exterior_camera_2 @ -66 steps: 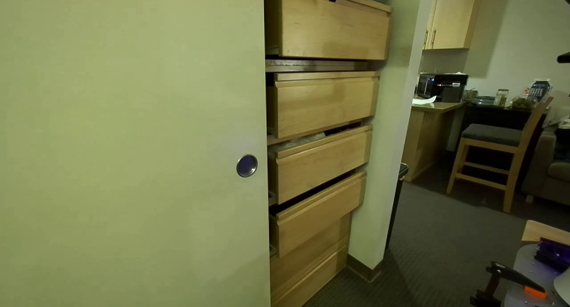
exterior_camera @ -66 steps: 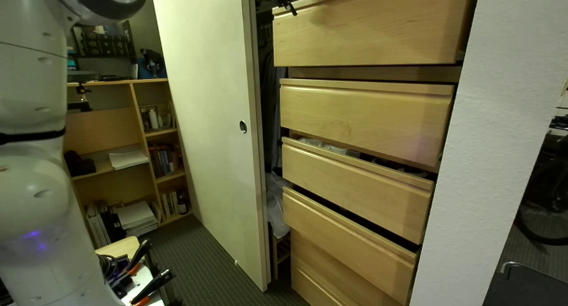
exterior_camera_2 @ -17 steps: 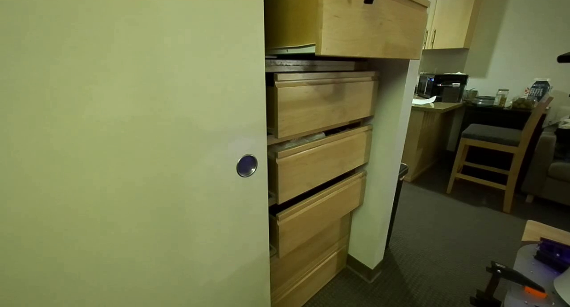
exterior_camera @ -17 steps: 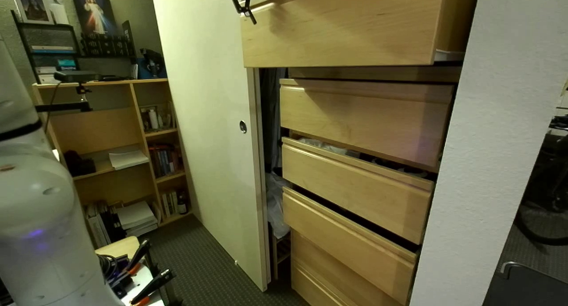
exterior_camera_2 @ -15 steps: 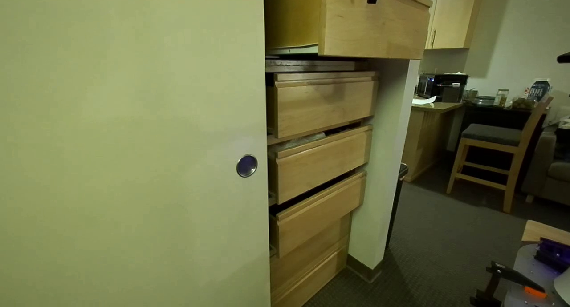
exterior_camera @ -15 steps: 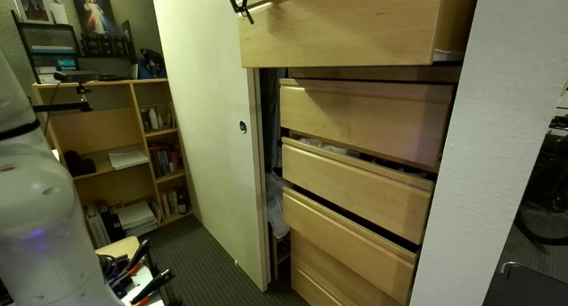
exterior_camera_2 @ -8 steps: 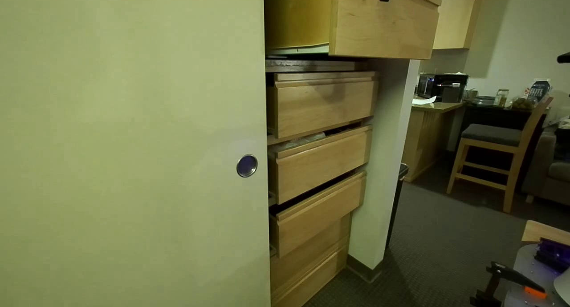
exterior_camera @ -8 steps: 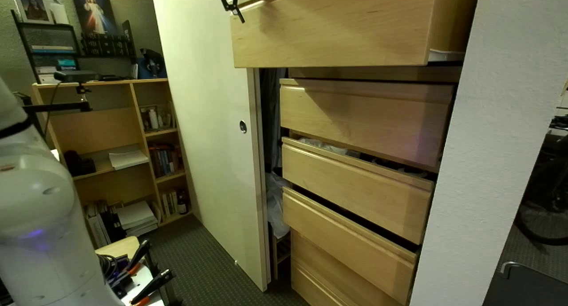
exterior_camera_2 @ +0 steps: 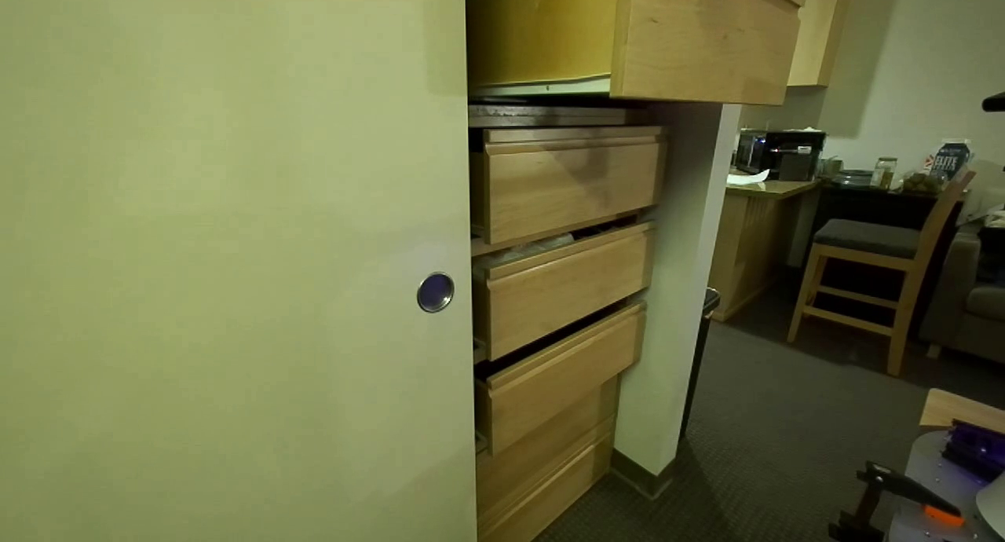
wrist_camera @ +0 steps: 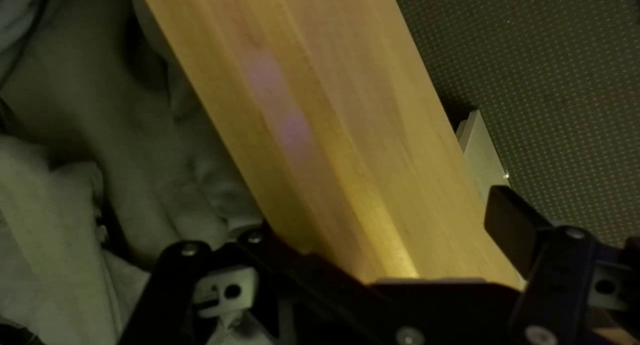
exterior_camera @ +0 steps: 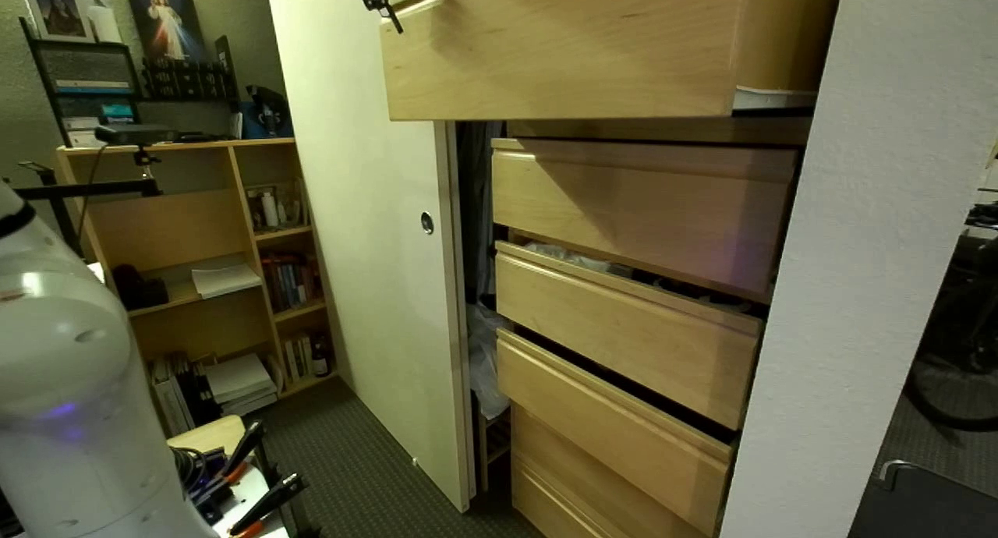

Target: Open the topmost drawer

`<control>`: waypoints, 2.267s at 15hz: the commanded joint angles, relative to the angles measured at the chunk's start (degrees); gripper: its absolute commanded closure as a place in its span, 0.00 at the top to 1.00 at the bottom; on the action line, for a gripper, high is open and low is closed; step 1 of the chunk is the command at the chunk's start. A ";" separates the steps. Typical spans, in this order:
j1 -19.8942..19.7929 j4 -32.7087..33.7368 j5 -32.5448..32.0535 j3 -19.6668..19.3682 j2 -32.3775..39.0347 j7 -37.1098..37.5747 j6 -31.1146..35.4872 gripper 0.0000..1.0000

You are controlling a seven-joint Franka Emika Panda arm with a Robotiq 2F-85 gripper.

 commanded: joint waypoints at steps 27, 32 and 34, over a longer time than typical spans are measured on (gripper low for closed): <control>0.59 -8.69 -0.82 0.97 -10.37 24.56 6.43 1.00; -0.14 -7.33 -1.12 0.45 -11.66 27.02 7.74 1.00; -0.24 -7.35 -1.09 0.34 -12.30 27.71 8.27 1.00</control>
